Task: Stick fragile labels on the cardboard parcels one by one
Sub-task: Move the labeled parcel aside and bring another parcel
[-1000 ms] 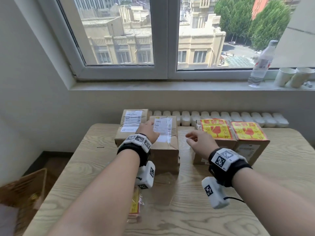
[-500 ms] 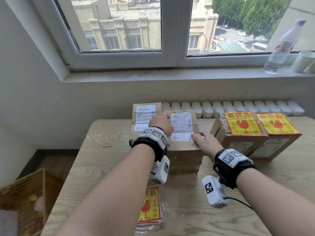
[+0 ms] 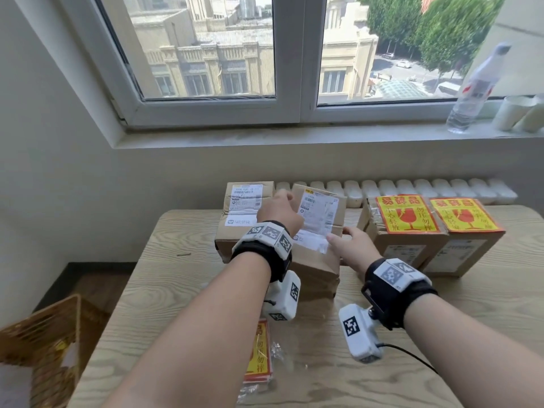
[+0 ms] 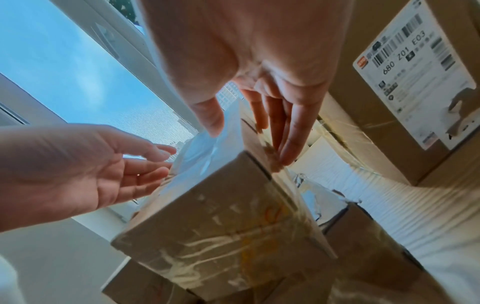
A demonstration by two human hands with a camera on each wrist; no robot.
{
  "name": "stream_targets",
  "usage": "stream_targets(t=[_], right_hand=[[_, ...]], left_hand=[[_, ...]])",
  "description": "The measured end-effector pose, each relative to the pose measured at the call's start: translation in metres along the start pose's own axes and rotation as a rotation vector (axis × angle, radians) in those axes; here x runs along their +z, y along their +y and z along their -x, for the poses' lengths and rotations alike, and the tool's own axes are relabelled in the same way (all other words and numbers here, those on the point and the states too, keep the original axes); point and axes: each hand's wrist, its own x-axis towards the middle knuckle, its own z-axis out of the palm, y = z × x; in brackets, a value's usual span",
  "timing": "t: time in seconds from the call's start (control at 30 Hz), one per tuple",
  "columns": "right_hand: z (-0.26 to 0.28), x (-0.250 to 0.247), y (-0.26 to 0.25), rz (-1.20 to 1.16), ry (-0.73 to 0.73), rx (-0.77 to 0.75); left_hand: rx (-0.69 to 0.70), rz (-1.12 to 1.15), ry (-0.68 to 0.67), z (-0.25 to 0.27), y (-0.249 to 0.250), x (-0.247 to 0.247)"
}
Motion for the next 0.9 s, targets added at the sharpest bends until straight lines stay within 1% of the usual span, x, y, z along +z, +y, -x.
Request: stream_targets(t=[0.1,0.2,0.3,0.4,0.5,0.67,0.73,0.83,0.9], right_hand=[[0.014,-0.012,-0.01,-0.033,0.015,-0.021],[0.026,-0.027,-0.021,-0.051,0.027,-0.064],[0.042,-0.042,-0.029,-0.039,-0.016,-0.099],[0.061,-0.055,-0.032,-0.007,-0.034,-0.132],[0.077,-0.068,-0.027,-0.002,-0.057,-0.127],[0.1,-0.09,-0.013,0.04,-0.04,-0.147],[0.107,-0.1,-0.007,0.051,-0.028,-0.149],[0.111,-0.113,0.007,0.066,0.013,-0.098],[0.109,-0.122,0.018,0.05,0.034,-0.054]], left_hand=[[0.017,0.064,0.067,0.012,0.011,-0.008],[-0.014,0.172,0.13,0.025,0.016,-0.017],[-0.059,0.302,0.095,0.038,0.019,-0.023],[-0.1,0.373,0.073,0.055,0.025,-0.021],[-0.123,0.398,0.054,0.076,0.035,-0.016],[-0.124,0.428,0.036,0.108,0.054,-0.007],[-0.137,0.425,0.028,0.1,0.048,0.007],[-0.134,0.332,0.013,0.07,0.03,0.044],[-0.148,0.302,-0.033,0.074,0.03,0.056]])
